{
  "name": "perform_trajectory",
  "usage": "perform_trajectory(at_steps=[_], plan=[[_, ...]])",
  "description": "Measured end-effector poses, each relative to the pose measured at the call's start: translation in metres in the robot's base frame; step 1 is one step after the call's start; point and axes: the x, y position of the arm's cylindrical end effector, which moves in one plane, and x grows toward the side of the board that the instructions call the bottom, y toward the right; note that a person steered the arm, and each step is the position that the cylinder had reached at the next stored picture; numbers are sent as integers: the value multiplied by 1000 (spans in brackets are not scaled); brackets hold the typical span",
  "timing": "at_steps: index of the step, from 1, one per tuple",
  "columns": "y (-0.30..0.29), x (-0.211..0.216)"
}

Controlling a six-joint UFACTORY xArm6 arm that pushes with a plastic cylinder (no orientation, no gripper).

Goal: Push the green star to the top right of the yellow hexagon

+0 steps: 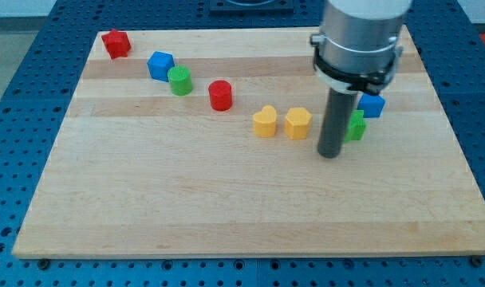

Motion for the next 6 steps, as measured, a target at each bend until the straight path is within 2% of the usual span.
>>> perform_trajectory(at_steps=[1,2,3,4,5,6], plan=[[32,-8],[23,-24],[-11,-43],[-20,-36],[-34,1],[-83,-7]])
